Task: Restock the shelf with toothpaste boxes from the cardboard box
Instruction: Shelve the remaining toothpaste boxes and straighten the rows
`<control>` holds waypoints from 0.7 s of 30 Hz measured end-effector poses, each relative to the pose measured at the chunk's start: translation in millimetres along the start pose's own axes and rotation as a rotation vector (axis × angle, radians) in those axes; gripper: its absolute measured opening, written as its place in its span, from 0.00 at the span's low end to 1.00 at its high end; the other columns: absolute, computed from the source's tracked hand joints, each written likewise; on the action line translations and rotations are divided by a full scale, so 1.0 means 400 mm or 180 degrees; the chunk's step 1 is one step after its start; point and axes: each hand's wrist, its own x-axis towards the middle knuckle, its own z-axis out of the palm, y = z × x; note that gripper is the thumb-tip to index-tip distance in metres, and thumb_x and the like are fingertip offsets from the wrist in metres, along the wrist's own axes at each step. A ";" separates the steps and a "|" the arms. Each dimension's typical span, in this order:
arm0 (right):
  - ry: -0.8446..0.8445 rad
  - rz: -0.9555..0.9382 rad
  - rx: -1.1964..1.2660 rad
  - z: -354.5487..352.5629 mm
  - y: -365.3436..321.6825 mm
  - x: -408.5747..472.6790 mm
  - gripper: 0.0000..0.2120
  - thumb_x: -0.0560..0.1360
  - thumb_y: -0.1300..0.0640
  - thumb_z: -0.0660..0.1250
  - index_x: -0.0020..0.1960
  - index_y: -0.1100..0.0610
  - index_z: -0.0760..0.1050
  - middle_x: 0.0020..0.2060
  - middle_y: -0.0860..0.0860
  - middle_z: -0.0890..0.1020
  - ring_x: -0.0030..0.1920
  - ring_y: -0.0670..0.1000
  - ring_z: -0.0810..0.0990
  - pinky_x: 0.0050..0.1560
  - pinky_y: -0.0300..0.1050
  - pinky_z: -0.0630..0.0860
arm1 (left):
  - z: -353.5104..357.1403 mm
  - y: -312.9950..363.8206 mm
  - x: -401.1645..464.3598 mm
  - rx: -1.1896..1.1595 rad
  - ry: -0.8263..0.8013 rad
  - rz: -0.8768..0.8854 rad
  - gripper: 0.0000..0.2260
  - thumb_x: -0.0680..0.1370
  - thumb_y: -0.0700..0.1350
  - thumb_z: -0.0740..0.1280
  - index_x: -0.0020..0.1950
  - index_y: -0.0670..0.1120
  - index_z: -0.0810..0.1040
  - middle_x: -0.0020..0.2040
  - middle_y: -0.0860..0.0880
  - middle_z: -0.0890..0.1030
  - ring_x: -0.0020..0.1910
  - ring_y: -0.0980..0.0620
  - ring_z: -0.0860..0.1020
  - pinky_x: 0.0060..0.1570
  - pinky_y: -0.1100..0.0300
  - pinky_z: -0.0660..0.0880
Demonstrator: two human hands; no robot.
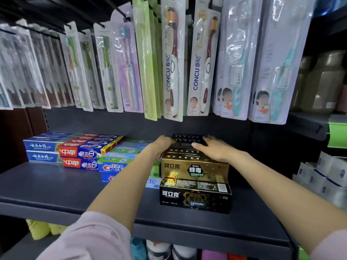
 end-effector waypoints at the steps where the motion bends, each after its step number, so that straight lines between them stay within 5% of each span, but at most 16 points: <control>1: -0.0013 0.0006 -0.0107 0.009 0.000 0.018 0.37 0.76 0.32 0.47 0.77 0.53 0.52 0.77 0.53 0.54 0.77 0.53 0.51 0.76 0.52 0.49 | -0.002 0.002 0.007 -0.0010 -0.0018 -0.0020 0.15 0.79 0.37 0.61 0.65 0.34 0.72 0.53 0.39 0.80 0.35 0.50 0.77 0.40 0.58 0.75; 3: -0.0025 0.0067 -0.0196 0.025 0.003 0.046 0.37 0.76 0.32 0.45 0.77 0.53 0.52 0.77 0.52 0.53 0.77 0.53 0.50 0.76 0.52 0.47 | -0.014 -0.001 0.025 -0.0080 -0.0104 -0.0098 0.14 0.77 0.35 0.62 0.62 0.34 0.74 0.46 0.40 0.80 0.36 0.47 0.78 0.42 0.56 0.76; 14: -0.0189 0.0278 -0.0105 0.033 0.012 0.085 0.39 0.76 0.31 0.46 0.77 0.54 0.48 0.78 0.51 0.48 0.77 0.52 0.45 0.76 0.51 0.46 | -0.017 -0.014 0.063 -0.0251 -0.0241 -0.0129 0.15 0.74 0.33 0.57 0.60 0.38 0.73 0.41 0.39 0.78 0.33 0.44 0.77 0.38 0.56 0.75; 18: -0.0156 0.0260 -0.0123 0.031 0.012 0.083 0.38 0.76 0.31 0.46 0.77 0.54 0.49 0.77 0.51 0.49 0.77 0.53 0.47 0.76 0.52 0.47 | -0.015 -0.010 0.053 -0.0243 -0.0205 -0.0197 0.08 0.76 0.33 0.56 0.51 0.39 0.73 0.37 0.41 0.77 0.31 0.46 0.76 0.34 0.57 0.74; 21: -0.0139 0.0258 -0.0082 0.030 0.009 0.075 0.36 0.76 0.33 0.47 0.77 0.53 0.51 0.77 0.51 0.50 0.77 0.52 0.48 0.76 0.52 0.46 | -0.007 -0.011 0.060 -0.0015 -0.0114 -0.0062 0.11 0.78 0.34 0.56 0.57 0.35 0.75 0.45 0.34 0.79 0.39 0.44 0.77 0.42 0.55 0.74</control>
